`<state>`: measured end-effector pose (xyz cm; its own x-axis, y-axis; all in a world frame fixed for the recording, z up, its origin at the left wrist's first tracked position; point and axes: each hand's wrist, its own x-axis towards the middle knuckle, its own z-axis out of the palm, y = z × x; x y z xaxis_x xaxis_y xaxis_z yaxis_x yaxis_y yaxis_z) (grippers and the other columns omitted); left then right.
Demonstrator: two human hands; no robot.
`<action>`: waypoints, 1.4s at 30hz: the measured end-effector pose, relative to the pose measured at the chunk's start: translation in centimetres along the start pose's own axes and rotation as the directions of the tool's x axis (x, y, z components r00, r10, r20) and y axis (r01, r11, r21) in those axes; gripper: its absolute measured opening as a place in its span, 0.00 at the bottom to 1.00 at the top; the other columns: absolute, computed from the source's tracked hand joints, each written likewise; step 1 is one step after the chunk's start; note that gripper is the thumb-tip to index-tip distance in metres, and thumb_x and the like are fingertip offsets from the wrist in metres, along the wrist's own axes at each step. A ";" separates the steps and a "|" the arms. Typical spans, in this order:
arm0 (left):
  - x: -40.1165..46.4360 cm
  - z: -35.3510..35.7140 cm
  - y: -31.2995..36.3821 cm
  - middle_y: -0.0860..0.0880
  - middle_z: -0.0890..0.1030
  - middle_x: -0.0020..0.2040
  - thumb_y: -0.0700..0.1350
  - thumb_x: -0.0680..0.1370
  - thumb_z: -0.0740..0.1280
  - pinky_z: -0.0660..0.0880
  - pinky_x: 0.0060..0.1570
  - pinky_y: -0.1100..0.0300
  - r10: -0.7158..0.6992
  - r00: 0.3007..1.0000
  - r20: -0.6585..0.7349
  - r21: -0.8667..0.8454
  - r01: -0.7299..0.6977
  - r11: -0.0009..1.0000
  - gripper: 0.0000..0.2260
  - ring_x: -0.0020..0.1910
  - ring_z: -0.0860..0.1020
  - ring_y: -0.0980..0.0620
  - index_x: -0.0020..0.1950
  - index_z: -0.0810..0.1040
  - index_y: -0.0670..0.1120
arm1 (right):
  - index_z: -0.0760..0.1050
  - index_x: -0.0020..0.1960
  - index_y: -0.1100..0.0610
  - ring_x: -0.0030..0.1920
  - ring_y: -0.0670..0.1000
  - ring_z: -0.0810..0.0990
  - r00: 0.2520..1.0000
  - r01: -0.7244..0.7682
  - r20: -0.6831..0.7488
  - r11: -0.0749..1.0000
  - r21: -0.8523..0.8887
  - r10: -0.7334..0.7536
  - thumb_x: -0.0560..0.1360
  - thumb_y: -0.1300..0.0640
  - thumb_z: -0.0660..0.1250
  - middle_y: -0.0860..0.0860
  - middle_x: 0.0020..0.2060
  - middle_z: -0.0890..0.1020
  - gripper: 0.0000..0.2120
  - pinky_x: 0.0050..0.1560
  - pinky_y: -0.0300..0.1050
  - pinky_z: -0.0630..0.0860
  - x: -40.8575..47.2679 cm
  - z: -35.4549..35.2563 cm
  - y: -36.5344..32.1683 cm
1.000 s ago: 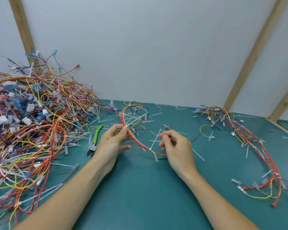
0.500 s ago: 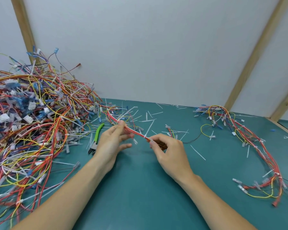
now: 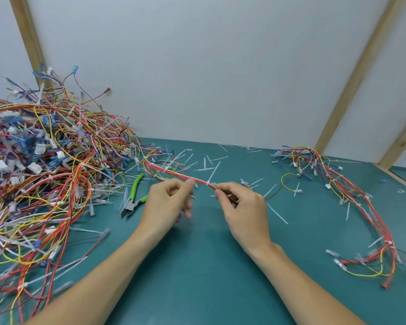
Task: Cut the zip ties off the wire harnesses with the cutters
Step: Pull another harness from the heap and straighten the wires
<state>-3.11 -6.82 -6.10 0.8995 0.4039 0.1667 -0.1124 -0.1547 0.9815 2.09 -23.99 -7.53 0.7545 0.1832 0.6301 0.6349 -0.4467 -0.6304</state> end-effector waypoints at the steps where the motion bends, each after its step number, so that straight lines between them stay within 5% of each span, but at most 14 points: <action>1: -0.2 0.2 0.2 0.46 0.82 0.33 0.53 0.80 0.69 0.69 0.23 0.61 -0.002 0.998 0.065 -0.038 0.004 0.999 0.13 0.27 0.79 0.50 0.41 0.82 0.47 | 0.85 0.49 0.47 0.38 0.41 0.81 1.000 0.022 0.010 1.000 0.001 -0.022 0.78 0.53 0.72 0.37 0.44 0.85 0.04 0.42 0.44 0.79 -0.1 0.1 -0.2; 7: -0.7 0.3 0.7 0.48 0.87 0.44 0.51 0.79 0.70 0.74 0.28 0.63 -0.091 0.988 0.125 -0.167 0.111 0.980 0.10 0.40 0.86 0.51 0.47 0.84 0.45 | 0.87 0.55 0.46 0.48 0.39 0.85 0.994 0.075 0.078 0.994 0.080 -0.081 0.78 0.54 0.72 0.36 0.50 0.87 0.08 0.49 0.45 0.82 -0.5 0.2 -0.9; 12: 0.1 -0.5 0.9 0.47 0.87 0.51 0.49 0.83 0.63 0.80 0.32 0.63 -0.144 0.984 0.104 -0.359 0.172 0.917 0.11 0.49 0.86 0.48 0.52 0.80 0.43 | 0.85 0.53 0.50 0.46 0.45 0.84 0.981 0.099 -0.179 0.983 0.156 -0.070 0.79 0.60 0.69 0.40 0.47 0.86 0.08 0.46 0.37 0.79 0.0 -0.3 -1.4; 16: 0.6 -1.1 0.9 0.45 0.87 0.50 0.49 0.84 0.62 0.81 0.34 0.62 -0.153 0.985 0.077 -0.429 0.171 0.887 0.12 0.50 0.86 0.49 0.50 0.79 0.43 | 0.76 0.53 0.48 0.46 0.46 0.81 0.961 -0.029 -0.263 0.974 0.224 0.089 0.78 0.59 0.63 0.41 0.44 0.82 0.08 0.43 0.35 0.73 0.5 -1.0 -1.0; 19: 0.8 -1.3 0.7 0.46 0.87 0.47 0.49 0.84 0.63 0.80 0.34 0.63 -0.161 0.985 0.062 -0.480 0.170 0.861 0.12 0.48 0.86 0.51 0.47 0.80 0.44 | 0.75 0.54 0.50 0.50 0.46 0.82 0.982 -0.130 -0.100 0.959 0.250 0.160 0.74 0.59 0.62 0.42 0.45 0.82 0.10 0.51 0.44 0.77 0.4 -1.2 -0.5; 22: 0.9 -1.5 0.9 0.49 0.86 0.41 0.49 0.83 0.63 0.79 0.33 0.64 -0.177 0.983 0.044 -0.558 0.171 0.812 0.11 0.42 0.86 0.54 0.46 0.79 0.46 | 0.79 0.48 0.50 0.48 0.48 0.83 0.992 -0.100 0.095 0.973 0.208 0.081 0.72 0.58 0.63 0.43 0.42 0.84 0.08 0.52 0.55 0.79 0.1 -1.2 -0.5; 29: 1.7 -2.4 1.0 0.54 0.84 0.37 0.52 0.82 0.63 0.78 0.31 0.66 -0.232 0.973 0.011 -0.710 0.171 0.684 0.10 0.34 0.82 0.59 0.45 0.77 0.48 | 0.81 0.51 0.45 0.54 0.41 0.80 0.959 0.070 0.271 0.996 0.063 -0.085 0.76 0.52 0.70 0.36 0.48 0.83 0.05 0.60 0.53 0.76 -0.3 -0.3 -1.2; 34: 1.8 -2.2 0.6 0.53 0.84 0.37 0.54 0.81 0.64 0.78 0.31 0.65 -0.203 0.979 0.012 -0.683 0.156 0.713 0.11 0.34 0.82 0.58 0.46 0.78 0.48 | 0.77 0.49 0.44 0.52 0.41 0.81 0.939 0.022 0.339 0.996 0.092 -0.052 0.79 0.51 0.68 0.37 0.47 0.83 0.03 0.57 0.50 0.78 -0.4 -0.1 -0.9; 38: 1.1 -1.2 0.9 0.47 0.85 0.39 0.60 0.76 0.64 0.79 0.32 0.62 -0.042 0.999 -0.006 -0.401 0.036 0.915 0.19 0.38 0.85 0.52 0.46 0.80 0.45 | 0.78 0.50 0.46 0.46 0.46 0.82 0.974 -0.031 0.225 0.991 0.127 0.002 0.79 0.50 0.67 0.39 0.44 0.83 0.02 0.49 0.44 0.78 -0.3 0.2 -0.8; 42: -0.3 0.3 0.6 0.45 0.86 0.42 0.53 0.74 0.70 0.81 0.35 0.58 0.115 0.975 0.189 -0.180 -0.081 0.980 0.13 0.42 0.85 0.51 0.50 0.82 0.44 | 0.81 0.50 0.46 0.42 0.49 0.82 0.985 -0.029 0.175 0.983 0.179 -0.003 0.79 0.49 0.70 0.40 0.43 0.84 0.03 0.40 0.35 0.74 -0.2 -0.2 -1.0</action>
<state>-3.36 -7.34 -5.57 0.9441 0.2058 0.2577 -0.2588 -0.0221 0.9657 1.30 -23.76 -6.97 0.7701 0.3346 0.5431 0.6323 -0.2877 -0.7193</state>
